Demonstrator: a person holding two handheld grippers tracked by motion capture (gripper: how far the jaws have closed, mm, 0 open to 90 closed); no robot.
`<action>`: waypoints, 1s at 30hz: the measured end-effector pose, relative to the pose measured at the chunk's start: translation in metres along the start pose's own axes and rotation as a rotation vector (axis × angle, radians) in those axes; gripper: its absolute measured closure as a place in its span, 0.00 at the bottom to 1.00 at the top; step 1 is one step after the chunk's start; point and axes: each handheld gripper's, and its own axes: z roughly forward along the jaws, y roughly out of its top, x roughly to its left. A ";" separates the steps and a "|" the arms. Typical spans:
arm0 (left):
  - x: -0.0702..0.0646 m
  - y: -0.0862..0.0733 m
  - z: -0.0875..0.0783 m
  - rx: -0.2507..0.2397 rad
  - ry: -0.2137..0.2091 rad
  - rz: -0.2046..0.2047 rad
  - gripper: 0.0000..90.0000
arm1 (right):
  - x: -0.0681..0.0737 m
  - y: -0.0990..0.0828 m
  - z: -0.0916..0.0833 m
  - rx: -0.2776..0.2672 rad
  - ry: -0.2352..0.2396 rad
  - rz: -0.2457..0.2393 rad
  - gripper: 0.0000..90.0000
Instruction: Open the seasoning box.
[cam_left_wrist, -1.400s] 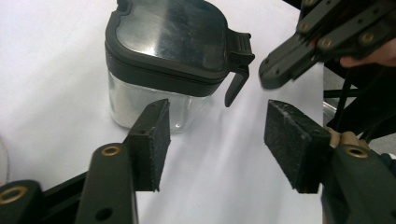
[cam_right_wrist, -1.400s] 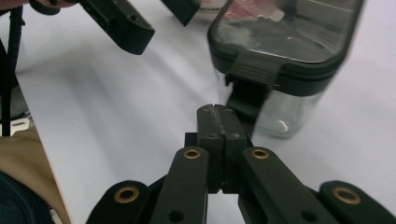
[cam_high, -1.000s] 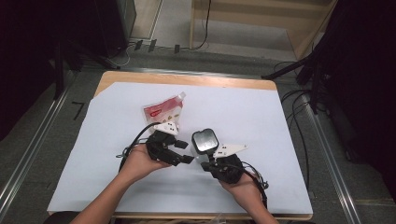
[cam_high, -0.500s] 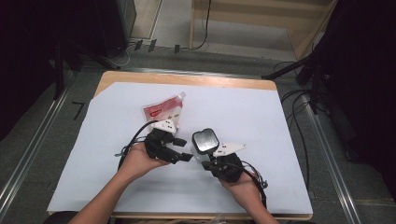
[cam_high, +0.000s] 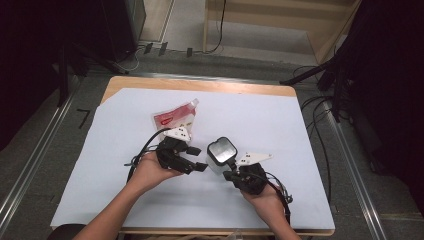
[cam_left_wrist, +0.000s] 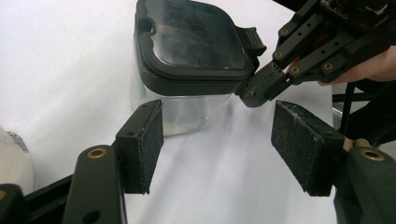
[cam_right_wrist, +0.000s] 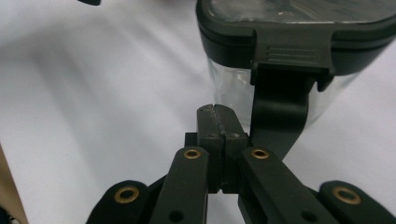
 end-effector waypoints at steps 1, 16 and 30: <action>0.000 0.000 0.000 0.003 0.001 0.002 0.39 | 0.000 0.000 0.000 0.000 0.000 0.000 1.00; 0.002 0.006 0.007 0.005 -0.017 -0.014 0.39 | -0.019 -0.005 -0.011 -0.022 -0.043 0.061 1.00; -0.001 0.010 0.023 0.007 -0.027 0.002 0.41 | -0.037 -0.005 -0.019 -0.034 -0.084 0.096 1.00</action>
